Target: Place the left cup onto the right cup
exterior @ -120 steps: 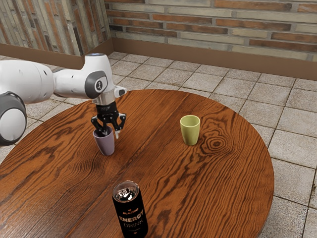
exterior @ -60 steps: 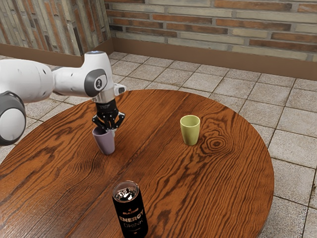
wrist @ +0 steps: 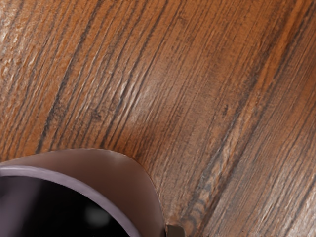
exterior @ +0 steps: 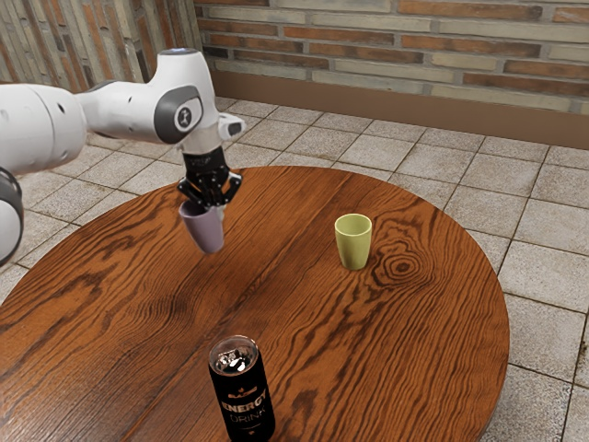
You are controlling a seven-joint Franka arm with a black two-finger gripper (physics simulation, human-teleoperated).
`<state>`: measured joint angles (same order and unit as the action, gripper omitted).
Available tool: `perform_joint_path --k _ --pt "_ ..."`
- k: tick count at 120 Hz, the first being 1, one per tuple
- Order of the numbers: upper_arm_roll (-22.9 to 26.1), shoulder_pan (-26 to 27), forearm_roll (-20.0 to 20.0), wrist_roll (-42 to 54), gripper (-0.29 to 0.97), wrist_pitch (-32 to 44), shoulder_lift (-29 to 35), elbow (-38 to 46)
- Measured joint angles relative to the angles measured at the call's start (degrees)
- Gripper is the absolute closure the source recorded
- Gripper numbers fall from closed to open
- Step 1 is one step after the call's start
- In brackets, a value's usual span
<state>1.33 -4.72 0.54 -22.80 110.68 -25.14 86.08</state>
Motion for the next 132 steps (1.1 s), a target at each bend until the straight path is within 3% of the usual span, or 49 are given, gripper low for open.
perform_joint_path --k 37,68,132 --pt "-0.35 4.65 -0.10 0.66 0.78 -3.13 5.75 -0.02" --pt "-0.47 9.07 -0.08 1.05 0.78 -6.18 6.06 -3.54" --pt "2.37 11.26 -1.83 1.91 0.78 -8.07 -3.92 -18.12"
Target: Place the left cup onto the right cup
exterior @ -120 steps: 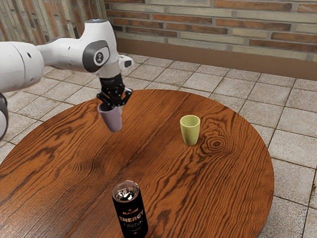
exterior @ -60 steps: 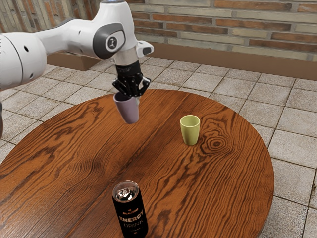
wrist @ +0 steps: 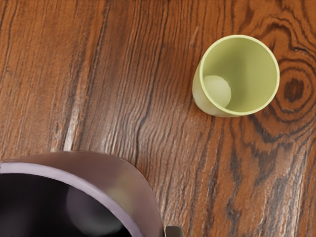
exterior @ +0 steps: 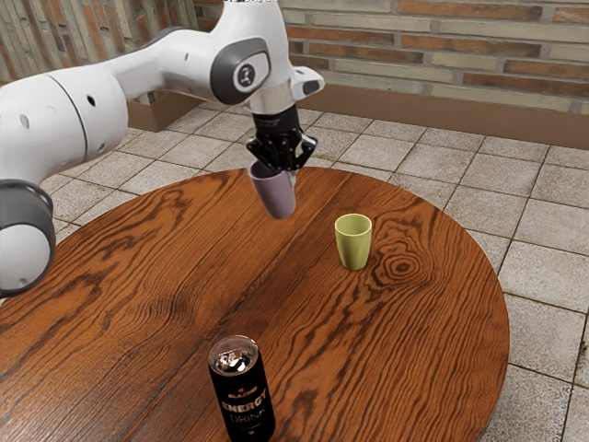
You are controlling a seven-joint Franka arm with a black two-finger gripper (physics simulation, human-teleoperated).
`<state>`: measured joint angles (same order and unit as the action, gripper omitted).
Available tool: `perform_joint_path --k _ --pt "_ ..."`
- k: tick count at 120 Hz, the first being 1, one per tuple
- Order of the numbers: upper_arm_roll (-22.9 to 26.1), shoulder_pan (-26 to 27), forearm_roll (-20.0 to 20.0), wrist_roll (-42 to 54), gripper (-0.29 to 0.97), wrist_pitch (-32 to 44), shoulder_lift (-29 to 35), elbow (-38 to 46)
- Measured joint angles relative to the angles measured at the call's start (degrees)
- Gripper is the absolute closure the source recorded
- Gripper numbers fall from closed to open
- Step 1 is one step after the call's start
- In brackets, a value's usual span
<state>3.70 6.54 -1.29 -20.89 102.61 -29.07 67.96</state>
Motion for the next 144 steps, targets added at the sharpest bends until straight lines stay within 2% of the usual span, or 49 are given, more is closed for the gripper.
perform_joint_path --k 19,88,144 --pt "1.07 0.04 -0.58 0.35 0.78 1.17 -3.28 -4.39" --pt "3.73 2.98 -1.19 2.86 0.78 6.05 -8.48 -9.66" --pt "6.21 1.63 -1.96 6.15 0.79 11.16 -14.60 -14.84"
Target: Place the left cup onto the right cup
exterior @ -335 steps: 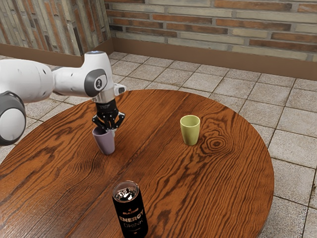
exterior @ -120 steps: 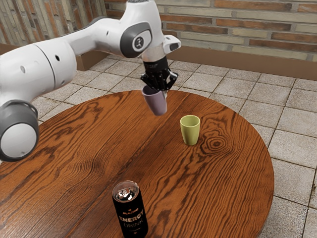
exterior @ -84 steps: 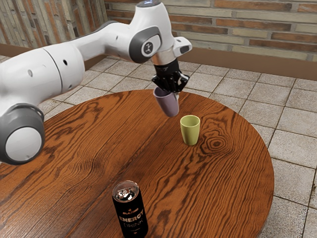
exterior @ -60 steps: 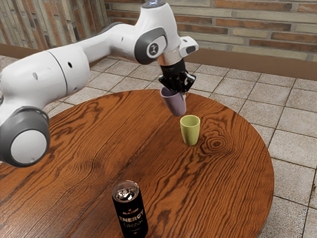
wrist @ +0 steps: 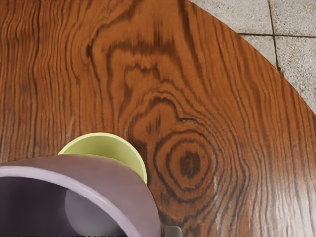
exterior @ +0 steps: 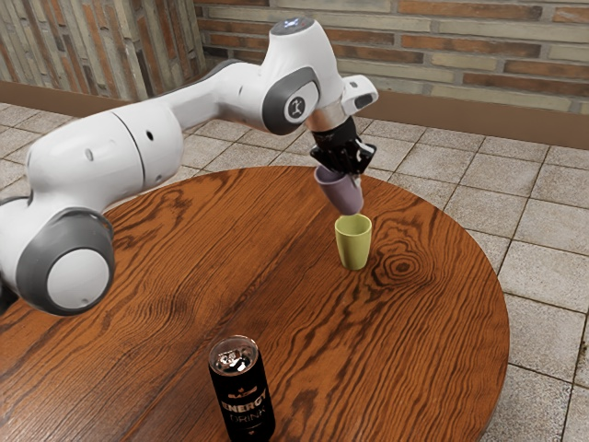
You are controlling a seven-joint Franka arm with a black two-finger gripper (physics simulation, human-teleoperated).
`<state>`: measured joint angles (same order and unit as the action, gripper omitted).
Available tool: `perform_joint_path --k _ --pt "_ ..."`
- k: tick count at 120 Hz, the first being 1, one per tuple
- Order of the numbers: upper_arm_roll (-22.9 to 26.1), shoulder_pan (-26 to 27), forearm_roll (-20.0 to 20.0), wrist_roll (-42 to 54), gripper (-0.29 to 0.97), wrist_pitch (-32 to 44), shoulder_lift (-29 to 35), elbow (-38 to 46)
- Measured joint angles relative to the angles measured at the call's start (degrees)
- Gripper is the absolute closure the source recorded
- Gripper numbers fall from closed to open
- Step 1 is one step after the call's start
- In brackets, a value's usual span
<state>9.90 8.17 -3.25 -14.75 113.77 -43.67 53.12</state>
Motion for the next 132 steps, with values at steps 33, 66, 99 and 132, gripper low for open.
perform_joint_path --k 33,66,99,132 --pt "3.03 -1.20 -2.42 1.88 0.79 1.46 -2.61 -2.81" --pt "3.29 -1.99 -2.82 3.52 0.79 4.32 -4.71 -2.96" --pt "2.49 -2.12 -2.87 4.80 0.79 5.58 -4.52 -1.67" --pt "1.71 -1.88 -2.68 5.48 0.79 6.33 -3.63 1.25"
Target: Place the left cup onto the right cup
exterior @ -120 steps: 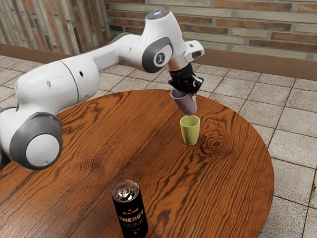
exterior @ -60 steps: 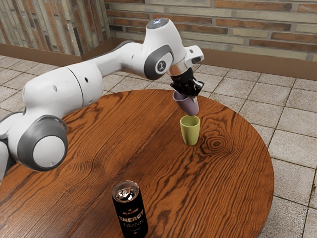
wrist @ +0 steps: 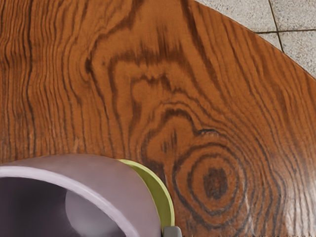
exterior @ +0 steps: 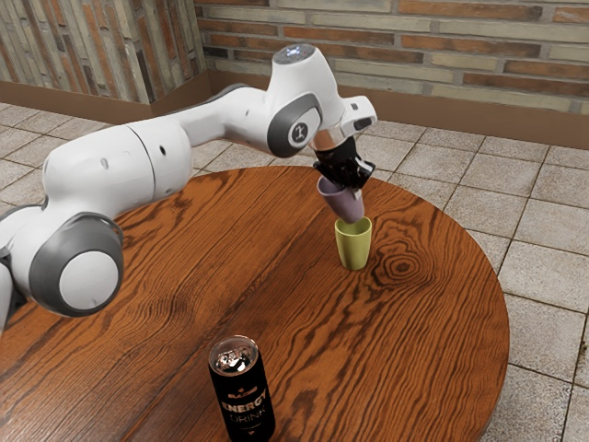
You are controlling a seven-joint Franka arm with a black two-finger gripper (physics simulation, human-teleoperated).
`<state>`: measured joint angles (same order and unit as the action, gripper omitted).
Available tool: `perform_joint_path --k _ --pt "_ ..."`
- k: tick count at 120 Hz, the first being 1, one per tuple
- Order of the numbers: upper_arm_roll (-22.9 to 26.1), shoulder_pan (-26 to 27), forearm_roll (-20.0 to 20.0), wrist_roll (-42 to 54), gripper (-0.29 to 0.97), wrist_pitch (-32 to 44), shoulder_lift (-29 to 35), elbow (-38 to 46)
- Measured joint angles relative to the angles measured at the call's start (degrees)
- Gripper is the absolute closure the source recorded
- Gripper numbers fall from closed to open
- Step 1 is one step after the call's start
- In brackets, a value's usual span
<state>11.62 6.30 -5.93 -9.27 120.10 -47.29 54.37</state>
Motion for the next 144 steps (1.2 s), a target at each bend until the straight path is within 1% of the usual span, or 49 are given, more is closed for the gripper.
perform_joint_path --k 80,83,100,110,125,144 --pt "-0.09 0.27 0.44 0.62 0.79 1.49 -0.36 2.17" --pt "-0.06 0.28 0.47 0.65 0.75 1.61 -0.36 2.26" --pt "0.05 0.34 0.67 0.97 0.44 2.54 -0.30 2.61" --pt "0.00 0.36 0.71 1.13 0.30 3.06 -0.10 2.63" --pt "-0.09 0.38 0.73 1.34 0.18 3.52 0.61 2.61" --pt "-0.20 0.72 0.79 1.55 0.09 3.46 3.71 3.50"
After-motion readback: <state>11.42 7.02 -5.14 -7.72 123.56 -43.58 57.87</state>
